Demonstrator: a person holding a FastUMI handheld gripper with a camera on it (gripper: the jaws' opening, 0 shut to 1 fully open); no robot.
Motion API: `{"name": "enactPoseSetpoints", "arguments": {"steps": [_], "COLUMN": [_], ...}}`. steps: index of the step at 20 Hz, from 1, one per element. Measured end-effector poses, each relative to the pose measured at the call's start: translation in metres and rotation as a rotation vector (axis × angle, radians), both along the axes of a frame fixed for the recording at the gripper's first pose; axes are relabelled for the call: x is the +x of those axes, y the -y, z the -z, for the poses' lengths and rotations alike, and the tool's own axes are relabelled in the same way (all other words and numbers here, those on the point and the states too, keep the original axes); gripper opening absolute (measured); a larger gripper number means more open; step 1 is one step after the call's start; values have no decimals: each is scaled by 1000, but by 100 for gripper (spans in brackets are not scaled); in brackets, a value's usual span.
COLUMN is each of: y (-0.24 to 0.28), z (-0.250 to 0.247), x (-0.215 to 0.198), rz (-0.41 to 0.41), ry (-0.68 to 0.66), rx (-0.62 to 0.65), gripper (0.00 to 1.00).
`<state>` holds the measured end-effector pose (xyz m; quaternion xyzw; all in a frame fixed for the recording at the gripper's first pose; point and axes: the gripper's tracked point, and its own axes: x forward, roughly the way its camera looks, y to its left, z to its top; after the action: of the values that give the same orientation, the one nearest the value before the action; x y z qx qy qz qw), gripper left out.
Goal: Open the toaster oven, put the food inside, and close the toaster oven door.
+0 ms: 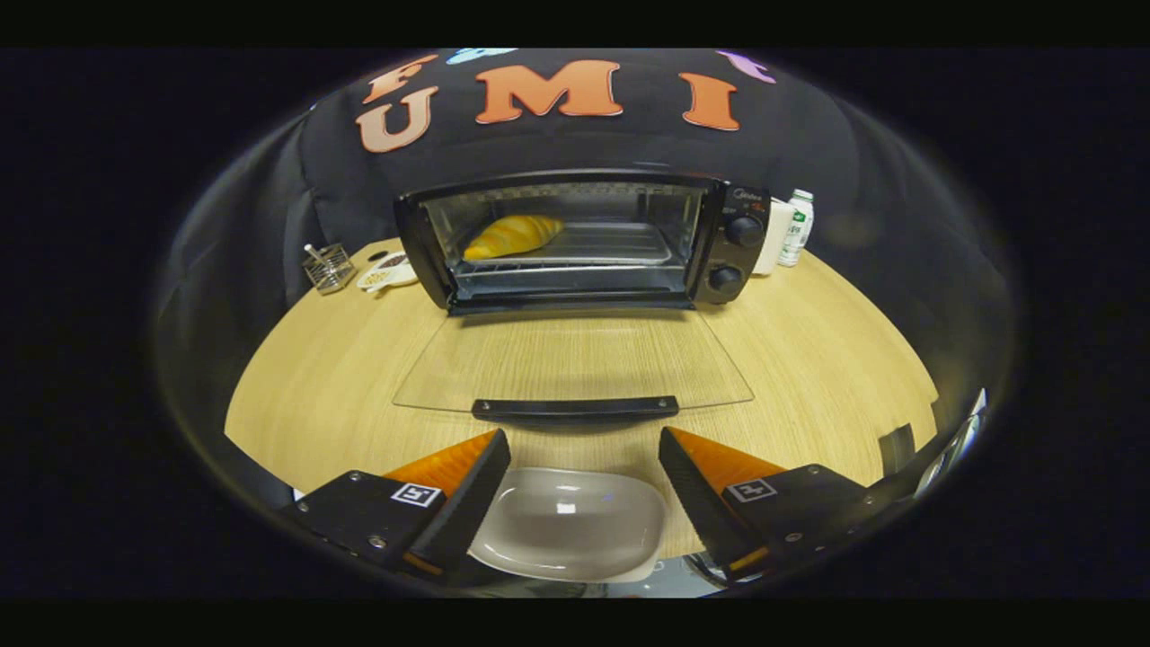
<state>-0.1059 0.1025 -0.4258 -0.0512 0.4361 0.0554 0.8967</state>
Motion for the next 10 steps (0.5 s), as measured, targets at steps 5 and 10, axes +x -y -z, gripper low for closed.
{"name": "enactPoseSetpoints", "arguments": {"steps": [5, 10], "y": [-1, -5], "z": [31, 31], "x": [1, 9], "rz": [-12, -10], "ry": [-57, -54], "rx": [-35, -32], "gripper": [99, 99]}}
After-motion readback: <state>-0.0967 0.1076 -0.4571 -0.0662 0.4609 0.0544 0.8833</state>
